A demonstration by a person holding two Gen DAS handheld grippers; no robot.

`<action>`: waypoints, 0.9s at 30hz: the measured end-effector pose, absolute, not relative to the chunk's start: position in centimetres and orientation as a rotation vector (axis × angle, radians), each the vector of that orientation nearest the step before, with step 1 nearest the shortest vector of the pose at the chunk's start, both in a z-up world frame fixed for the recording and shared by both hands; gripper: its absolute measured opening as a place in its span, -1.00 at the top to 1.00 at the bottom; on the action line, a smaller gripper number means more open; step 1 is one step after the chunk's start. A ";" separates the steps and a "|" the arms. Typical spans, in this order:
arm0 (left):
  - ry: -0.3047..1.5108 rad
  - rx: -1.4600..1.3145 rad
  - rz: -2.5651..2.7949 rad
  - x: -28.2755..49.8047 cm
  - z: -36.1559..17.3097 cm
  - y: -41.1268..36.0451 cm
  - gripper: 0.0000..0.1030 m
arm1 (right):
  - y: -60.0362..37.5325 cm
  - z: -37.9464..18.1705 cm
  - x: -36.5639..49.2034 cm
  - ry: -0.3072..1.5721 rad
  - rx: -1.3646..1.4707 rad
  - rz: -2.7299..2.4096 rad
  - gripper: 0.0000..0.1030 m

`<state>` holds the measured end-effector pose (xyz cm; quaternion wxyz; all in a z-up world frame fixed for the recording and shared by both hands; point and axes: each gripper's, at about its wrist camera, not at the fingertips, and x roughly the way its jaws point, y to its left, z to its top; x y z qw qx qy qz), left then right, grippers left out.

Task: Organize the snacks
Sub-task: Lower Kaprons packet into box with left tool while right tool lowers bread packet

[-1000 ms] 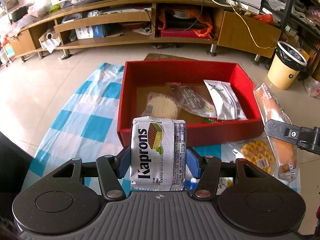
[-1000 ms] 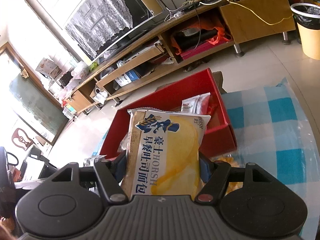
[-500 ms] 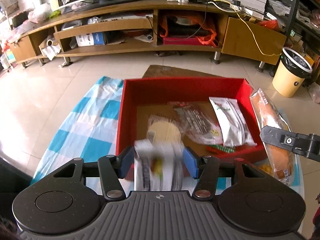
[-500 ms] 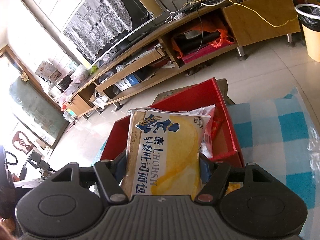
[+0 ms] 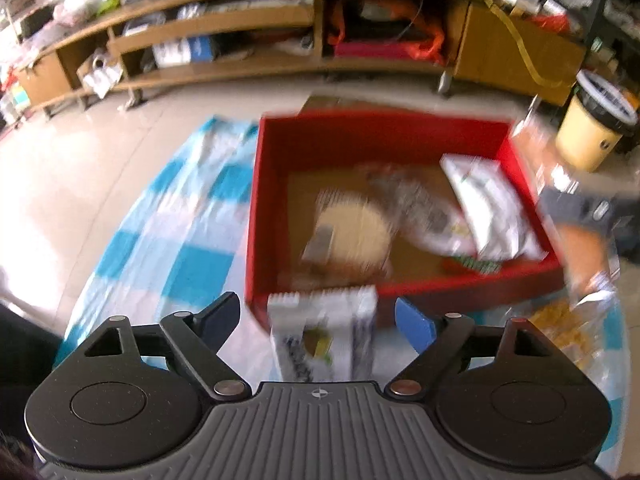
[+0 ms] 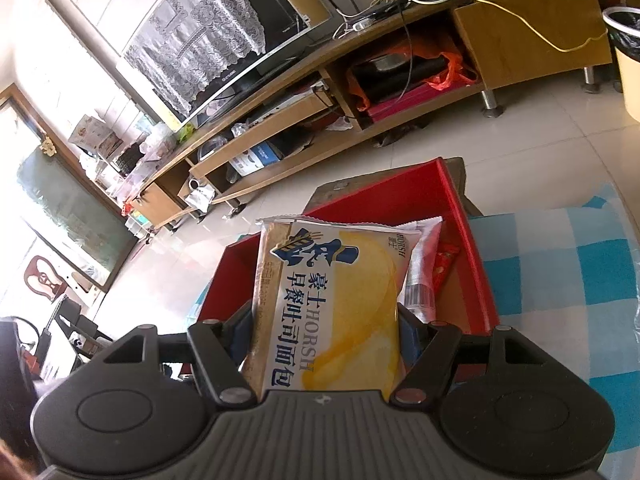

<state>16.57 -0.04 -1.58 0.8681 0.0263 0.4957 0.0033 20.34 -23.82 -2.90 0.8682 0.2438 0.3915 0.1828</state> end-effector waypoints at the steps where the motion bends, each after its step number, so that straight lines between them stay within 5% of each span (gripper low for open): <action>1: 1.065 0.056 0.008 16.7 -2.4 -0.1 -0.73 | -23.7 -2.9 20.4 0.822 0.507 0.387 -0.31; 4: 1.125 0.043 0.016 17.3 -4.1 -0.2 -0.26 | -23.2 -3.0 20.4 0.833 0.491 0.397 -0.31; 27: 0.951 -0.025 -0.018 19.9 2.3 -1.1 -0.26 | -22.8 -2.7 22.2 0.810 0.455 0.355 -0.31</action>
